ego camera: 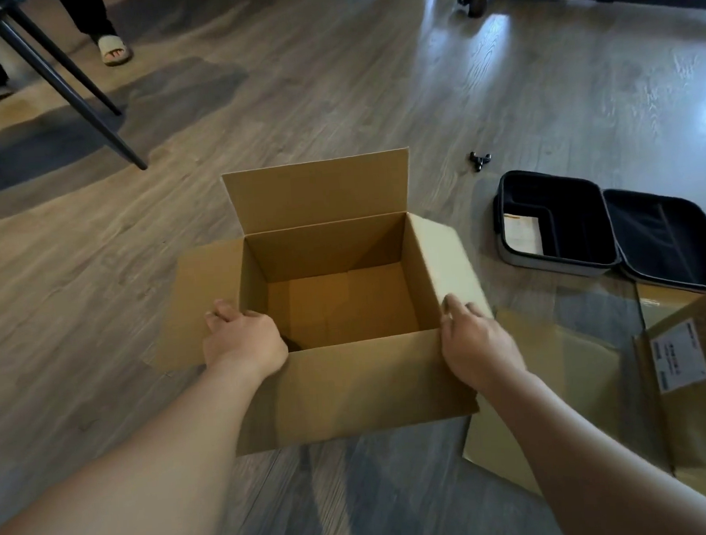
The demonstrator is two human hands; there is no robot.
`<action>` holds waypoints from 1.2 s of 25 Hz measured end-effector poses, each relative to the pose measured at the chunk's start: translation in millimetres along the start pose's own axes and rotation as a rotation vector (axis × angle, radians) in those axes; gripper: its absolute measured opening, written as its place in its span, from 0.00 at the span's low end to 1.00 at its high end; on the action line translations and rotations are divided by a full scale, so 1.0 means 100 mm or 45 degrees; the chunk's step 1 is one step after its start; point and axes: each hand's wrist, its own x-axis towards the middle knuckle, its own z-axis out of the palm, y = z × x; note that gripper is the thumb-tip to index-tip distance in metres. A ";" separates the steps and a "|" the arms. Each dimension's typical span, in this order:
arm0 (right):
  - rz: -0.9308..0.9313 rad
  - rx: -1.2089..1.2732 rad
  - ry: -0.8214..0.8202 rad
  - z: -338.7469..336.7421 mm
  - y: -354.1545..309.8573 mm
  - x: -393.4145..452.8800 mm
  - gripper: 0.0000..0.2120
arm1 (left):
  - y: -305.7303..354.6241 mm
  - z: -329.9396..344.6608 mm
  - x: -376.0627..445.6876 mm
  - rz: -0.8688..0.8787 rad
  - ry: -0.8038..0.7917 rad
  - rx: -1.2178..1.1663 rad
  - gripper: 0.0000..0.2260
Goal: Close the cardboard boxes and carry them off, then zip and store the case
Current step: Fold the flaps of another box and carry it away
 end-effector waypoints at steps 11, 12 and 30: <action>-0.228 0.152 0.027 0.03 0.11 -0.02 0.18 | 0.58 -0.11 -0.07 0.524 0.213 -0.062 0.30; -0.231 0.194 0.066 0.01 0.20 -0.02 0.18 | 0.76 -0.14 -0.11 0.602 0.237 -0.086 0.30; 0.787 0.196 -0.300 0.23 2.28 -0.59 0.21 | 2.86 1.09 -1.45 1.115 -0.258 0.474 0.27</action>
